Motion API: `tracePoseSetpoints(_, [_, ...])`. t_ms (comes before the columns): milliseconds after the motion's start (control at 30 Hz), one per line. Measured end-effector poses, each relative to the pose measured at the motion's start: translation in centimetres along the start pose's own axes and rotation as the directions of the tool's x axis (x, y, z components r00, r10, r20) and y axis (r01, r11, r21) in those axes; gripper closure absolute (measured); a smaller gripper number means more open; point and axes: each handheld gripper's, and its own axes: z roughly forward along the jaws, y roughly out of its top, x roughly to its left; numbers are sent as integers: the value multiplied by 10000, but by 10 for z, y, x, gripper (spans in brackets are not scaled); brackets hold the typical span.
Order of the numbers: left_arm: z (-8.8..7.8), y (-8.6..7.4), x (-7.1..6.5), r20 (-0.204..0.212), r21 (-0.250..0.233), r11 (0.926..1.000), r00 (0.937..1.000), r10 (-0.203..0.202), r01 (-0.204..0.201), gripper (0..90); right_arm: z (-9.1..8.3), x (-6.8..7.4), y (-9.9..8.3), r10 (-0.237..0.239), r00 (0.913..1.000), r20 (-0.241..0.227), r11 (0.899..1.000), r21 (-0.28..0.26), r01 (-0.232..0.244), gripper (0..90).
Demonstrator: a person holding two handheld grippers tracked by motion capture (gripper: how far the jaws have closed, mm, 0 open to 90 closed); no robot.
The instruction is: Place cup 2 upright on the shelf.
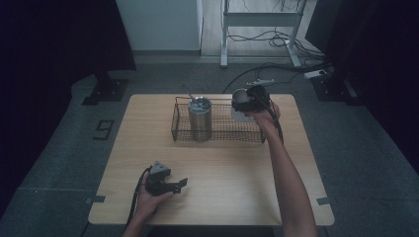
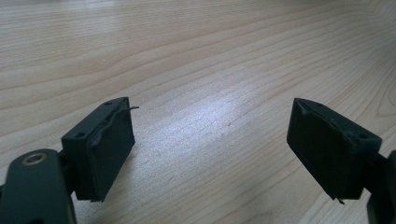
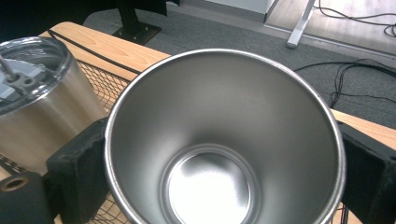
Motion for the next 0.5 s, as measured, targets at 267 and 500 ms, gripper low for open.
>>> tracePoseSetpoints(267, [0, 0, 1, -38, 12, 10000, 10000, -26, 27, 151, 12, -6, -6, 104, 9999, 55, 9998, 166, -105, 63])
tracePoseSetpoints(500, [1, -1, 1, -36, 63, 10000, 10000, -15, 15, 151, 22, -8, -14, 156, 9999, 56, 9993, 353, -158, 62])
